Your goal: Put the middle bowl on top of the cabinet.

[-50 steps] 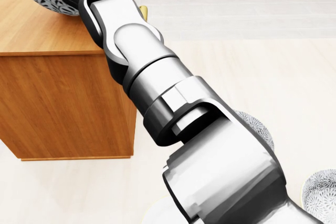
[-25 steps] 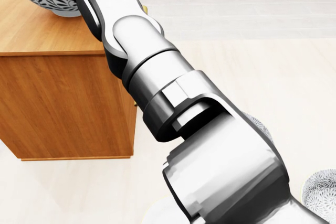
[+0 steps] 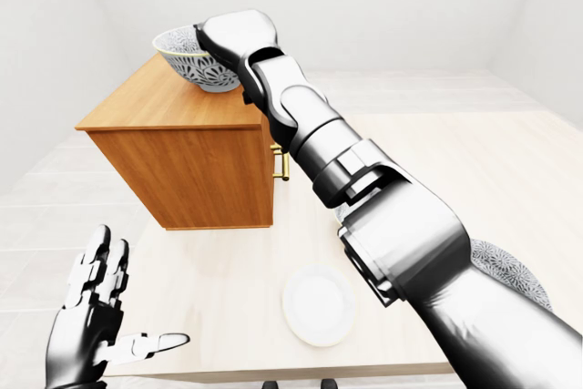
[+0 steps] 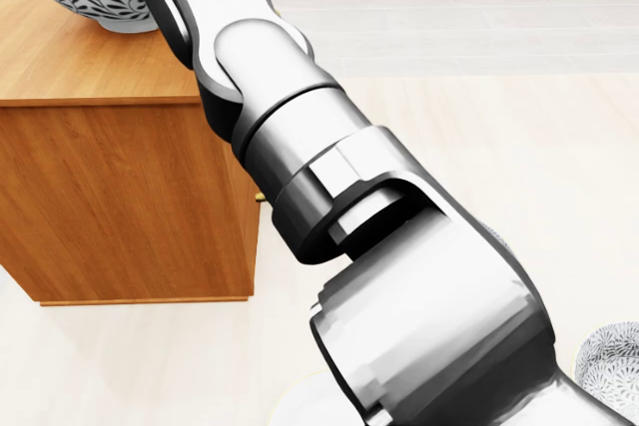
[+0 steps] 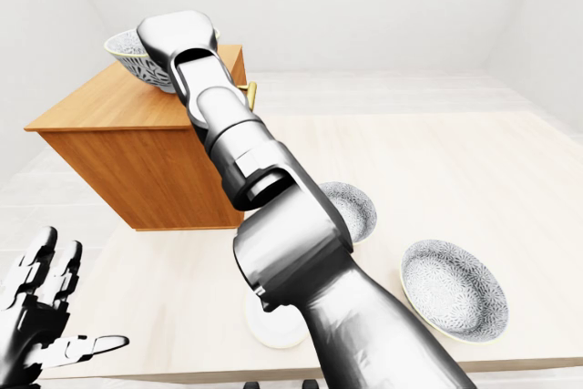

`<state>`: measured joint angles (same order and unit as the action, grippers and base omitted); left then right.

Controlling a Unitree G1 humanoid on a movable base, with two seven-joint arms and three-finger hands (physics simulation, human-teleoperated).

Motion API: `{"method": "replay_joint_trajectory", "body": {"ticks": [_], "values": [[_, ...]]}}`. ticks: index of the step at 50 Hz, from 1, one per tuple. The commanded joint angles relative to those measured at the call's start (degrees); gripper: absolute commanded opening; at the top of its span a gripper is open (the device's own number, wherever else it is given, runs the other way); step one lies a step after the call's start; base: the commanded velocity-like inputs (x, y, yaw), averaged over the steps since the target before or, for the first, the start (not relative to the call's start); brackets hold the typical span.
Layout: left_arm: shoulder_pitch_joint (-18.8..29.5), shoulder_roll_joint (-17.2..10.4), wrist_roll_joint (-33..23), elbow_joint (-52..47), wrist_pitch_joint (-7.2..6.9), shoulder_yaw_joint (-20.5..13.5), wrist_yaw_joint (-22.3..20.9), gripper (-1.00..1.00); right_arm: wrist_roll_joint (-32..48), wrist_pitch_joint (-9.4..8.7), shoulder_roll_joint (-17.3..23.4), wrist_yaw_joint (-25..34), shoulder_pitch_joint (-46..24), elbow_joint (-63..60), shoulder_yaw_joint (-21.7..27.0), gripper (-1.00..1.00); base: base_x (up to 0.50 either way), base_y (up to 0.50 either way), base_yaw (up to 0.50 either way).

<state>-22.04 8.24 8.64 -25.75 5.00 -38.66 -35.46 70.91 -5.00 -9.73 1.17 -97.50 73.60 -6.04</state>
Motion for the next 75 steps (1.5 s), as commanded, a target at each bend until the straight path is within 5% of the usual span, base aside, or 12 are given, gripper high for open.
{"method": "replay_joint_trajectory", "body": {"ticks": [1,12,15,75], "values": [[0.3,0.6,-2.3,1.7,0.00,1.3,0.2,1.00,0.0,0.00,0.1,0.3,-0.4,0.0,-0.1,0.35,0.00,0.00,0.00],[0.2,-0.3,-1.4,1.7,0.00,1.2,0.5,1.00,-0.2,0.00,0.9,1.2,-1.6,0.0,0.1,0.44,0.00,0.00,0.00],[0.3,-0.6,-1.1,1.8,0.00,1.1,0.7,1.00,-0.8,0.00,1.1,1.6,-2.4,-0.1,0.6,0.63,0.00,0.00,0.00],[-0.4,-0.2,0.0,0.8,0.00,0.5,0.1,1.00,0.9,0.00,6.7,3.1,-4.4,0.3,0.9,0.69,0.00,0.00,0.00]]}}
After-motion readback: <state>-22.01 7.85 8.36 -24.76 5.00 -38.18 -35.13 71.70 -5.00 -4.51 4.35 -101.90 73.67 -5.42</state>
